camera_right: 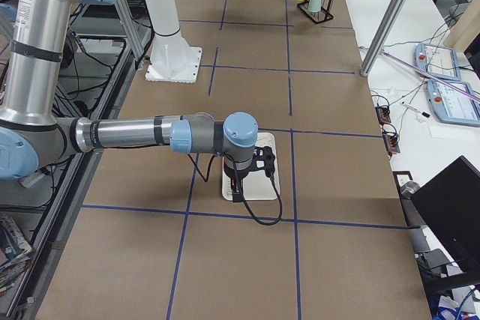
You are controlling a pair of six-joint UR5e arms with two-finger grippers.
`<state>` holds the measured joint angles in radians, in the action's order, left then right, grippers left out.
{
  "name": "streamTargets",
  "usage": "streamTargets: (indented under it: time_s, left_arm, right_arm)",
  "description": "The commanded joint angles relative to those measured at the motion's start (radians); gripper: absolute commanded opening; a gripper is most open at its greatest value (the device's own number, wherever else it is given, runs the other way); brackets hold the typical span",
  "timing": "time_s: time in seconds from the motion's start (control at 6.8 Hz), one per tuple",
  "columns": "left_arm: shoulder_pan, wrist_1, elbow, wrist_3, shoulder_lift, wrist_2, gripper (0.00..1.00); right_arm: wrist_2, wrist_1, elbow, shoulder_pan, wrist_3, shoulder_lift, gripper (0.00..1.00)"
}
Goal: Left arm grabs green cup and hands to right arm on tray
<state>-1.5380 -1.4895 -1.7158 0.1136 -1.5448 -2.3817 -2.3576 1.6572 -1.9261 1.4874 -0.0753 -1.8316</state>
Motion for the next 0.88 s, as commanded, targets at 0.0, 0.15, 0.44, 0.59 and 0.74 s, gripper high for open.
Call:
streamTargets:
  time_s: [0.0,0.15,0.44,0.59,0.74]
  left_arm:
    - [0.001,-0.006,0.001,0.006,0.0,-0.001,1.0]
    - [0.001,-0.02,-0.001,0.001,0.0,0.001,1.0]
    - [0.002,-0.028,-0.001,0.008,-0.001,-0.002,1.0]
    - [0.021,-0.037,-0.004,0.003,0.0,-0.005,1.0]
    - [0.038,-0.038,-0.005,0.001,-0.001,-0.049,1.0]
  right_arm:
    - [0.0,-0.002,0.001,-0.001,-0.001,0.002,1.0]
    - [-0.003,-0.014,0.009,-0.001,0.0,0.0,1.0]
    - [-0.019,-0.039,0.019,-0.001,-0.001,0.0,1.0]
    - [-0.019,-0.095,0.047,-0.001,0.0,-0.003,1.0]
    - [-0.026,-0.106,0.045,-0.001,0.0,-0.003,1.0]
